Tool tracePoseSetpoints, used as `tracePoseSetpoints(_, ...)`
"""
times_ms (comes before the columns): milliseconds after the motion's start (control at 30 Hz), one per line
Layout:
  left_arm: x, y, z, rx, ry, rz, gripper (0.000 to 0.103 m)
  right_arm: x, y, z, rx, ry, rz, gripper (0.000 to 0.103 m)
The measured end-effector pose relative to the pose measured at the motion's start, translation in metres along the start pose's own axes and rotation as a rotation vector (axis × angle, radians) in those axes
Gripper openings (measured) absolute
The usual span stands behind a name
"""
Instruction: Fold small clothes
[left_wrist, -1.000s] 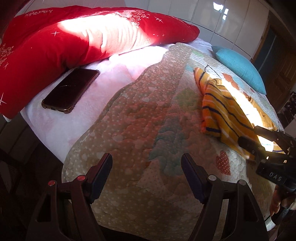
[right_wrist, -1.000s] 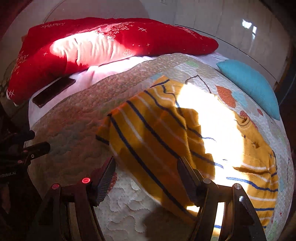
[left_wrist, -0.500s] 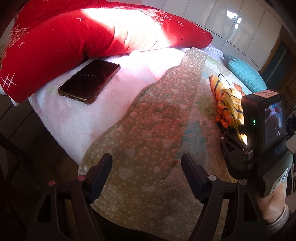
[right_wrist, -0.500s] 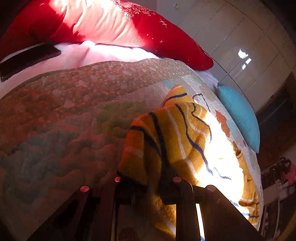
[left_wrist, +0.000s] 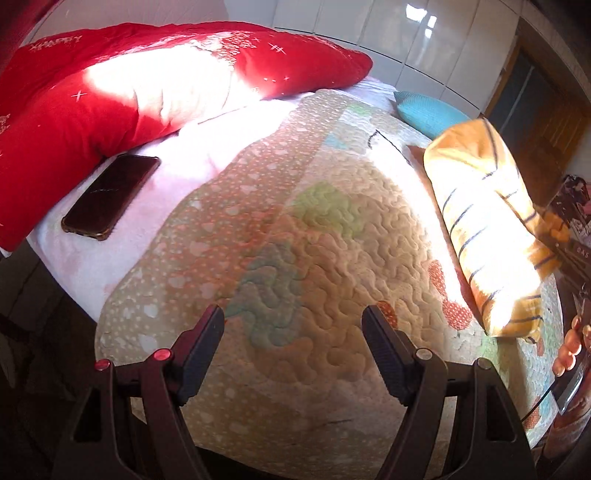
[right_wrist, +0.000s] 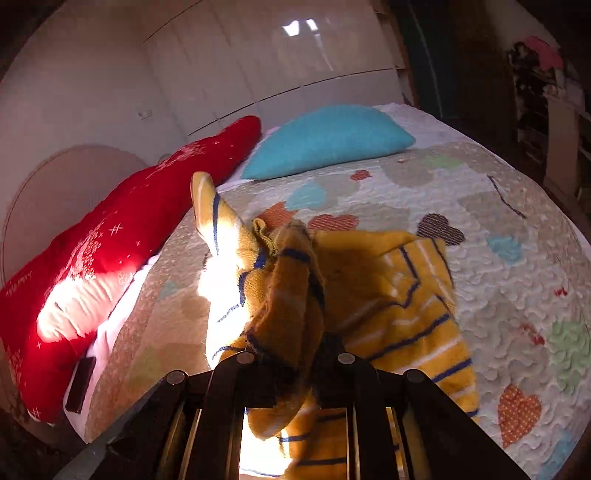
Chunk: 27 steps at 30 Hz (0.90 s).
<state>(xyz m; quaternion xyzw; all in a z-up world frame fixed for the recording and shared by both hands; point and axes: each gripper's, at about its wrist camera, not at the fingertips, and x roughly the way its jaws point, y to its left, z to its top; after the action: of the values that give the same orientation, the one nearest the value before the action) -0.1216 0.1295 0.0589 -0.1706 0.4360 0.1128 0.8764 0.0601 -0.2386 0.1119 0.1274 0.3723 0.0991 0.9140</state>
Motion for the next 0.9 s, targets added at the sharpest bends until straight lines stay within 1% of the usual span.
tracePoseSetpoints(67, 0.006, -0.015, -0.001, 0.023, 0.020, -0.018, 0.076, -0.002, -0.040, -0.012, 0.077, 0.027, -0.031, 0.013)
tracePoseSetpoints(100, 0.008, -0.023, -0.002, 0.036, 0.028, -0.026, 0.076, -0.002, -0.057, -0.020, 0.114, 0.050, -0.032, 0.013)
tracePoseSetpoints(167, 0.012, -0.039, -0.004, 0.064, 0.042, -0.042, 0.076, 0.000, -0.080, -0.036, 0.172, 0.076, -0.019, 0.013)
tracePoseSetpoints(233, 0.014, -0.055, -0.005, 0.092, 0.051, -0.053, 0.076, -0.003, -0.094, -0.046, 0.201, 0.081, 0.012, 0.013)
tracePoseSetpoints(333, 0.013, -0.074, -0.007, 0.132, 0.053, -0.064, 0.076, -0.009, -0.093, -0.049, 0.185, 0.058, 0.027, 0.013)
tracePoseSetpoints(500, 0.009, -0.095, -0.011, 0.190, 0.051, -0.077, 0.076, -0.032, -0.098, -0.042, 0.168, 0.003, 0.045, 0.013)
tracePoseSetpoints(600, 0.011, -0.108, -0.010, 0.214, 0.056, -0.098, 0.076, -0.037, -0.110, -0.044, 0.167, 0.000, 0.010, 0.013)
tracePoseSetpoints(667, 0.013, -0.120, -0.011, 0.237, 0.056, -0.113, 0.076, -0.032, -0.124, -0.051, 0.177, 0.029, -0.014, 0.013)
tracePoseSetpoints(733, 0.015, -0.134, -0.011, 0.267, 0.061, -0.132, 0.076, -0.027, -0.134, -0.059, 0.180, 0.072, -0.011, 0.017)
tracePoseSetpoints(767, 0.016, -0.141, -0.011, 0.284, 0.062, -0.142, 0.076, -0.027, -0.137, -0.062, 0.177, 0.086, -0.022, 0.026)
tracePoseSetpoints(800, 0.016, -0.150, -0.010, 0.305, 0.061, -0.150, 0.076, -0.031, -0.140, -0.063, 0.173, 0.088, -0.023, 0.030)
tracePoseSetpoints(900, 0.017, -0.176, -0.006, 0.370, 0.039, -0.169, 0.076, -0.057, -0.146, -0.055, 0.164, 0.030, -0.013, 0.034)
